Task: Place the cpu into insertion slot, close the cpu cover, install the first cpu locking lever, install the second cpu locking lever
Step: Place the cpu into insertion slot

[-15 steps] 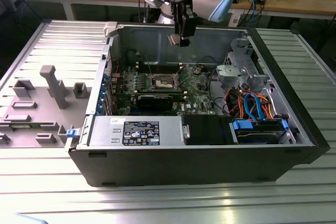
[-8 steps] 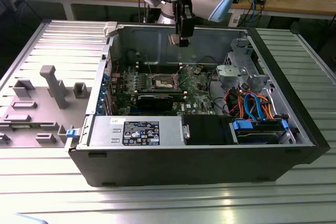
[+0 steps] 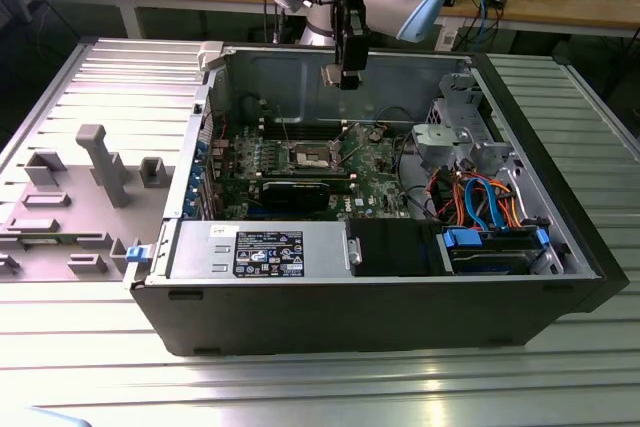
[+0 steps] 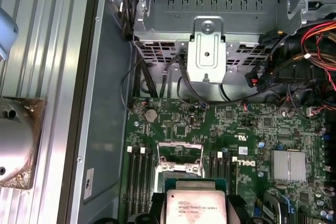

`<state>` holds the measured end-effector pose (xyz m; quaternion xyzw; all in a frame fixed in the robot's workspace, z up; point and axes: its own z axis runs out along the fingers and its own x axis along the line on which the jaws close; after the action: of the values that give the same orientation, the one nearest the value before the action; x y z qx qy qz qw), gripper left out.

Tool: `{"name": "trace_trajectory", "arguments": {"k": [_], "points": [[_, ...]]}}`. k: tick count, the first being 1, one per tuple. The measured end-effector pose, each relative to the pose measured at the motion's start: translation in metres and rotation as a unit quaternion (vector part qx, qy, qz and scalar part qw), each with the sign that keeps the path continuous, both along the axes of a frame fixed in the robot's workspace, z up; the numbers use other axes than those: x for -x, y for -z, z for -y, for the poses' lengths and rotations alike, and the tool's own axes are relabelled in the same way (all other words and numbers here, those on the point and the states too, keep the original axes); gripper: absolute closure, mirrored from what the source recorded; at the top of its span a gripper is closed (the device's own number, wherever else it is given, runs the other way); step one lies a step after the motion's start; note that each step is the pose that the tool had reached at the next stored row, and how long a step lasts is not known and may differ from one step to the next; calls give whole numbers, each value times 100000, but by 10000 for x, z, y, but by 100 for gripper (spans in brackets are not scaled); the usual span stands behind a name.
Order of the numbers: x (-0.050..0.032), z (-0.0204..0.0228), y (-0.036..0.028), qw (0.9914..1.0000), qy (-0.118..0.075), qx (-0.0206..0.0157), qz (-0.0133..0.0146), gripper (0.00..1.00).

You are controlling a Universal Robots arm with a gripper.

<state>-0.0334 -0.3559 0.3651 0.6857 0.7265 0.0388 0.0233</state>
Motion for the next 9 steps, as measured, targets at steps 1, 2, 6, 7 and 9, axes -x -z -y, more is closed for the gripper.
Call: {"name": "trace_trajectory", "arguments": {"k": [1,2,6,7,9], "points": [[0,0,0,100000,-1,1,-1,45],[0,0,0,100000,-1,-1,0,45],[0,0,0,100000,1,1,-3,45],[0,0,0,100000,3,0,-2,45],[0,0,0,100000,1,2,-3,45]]}}
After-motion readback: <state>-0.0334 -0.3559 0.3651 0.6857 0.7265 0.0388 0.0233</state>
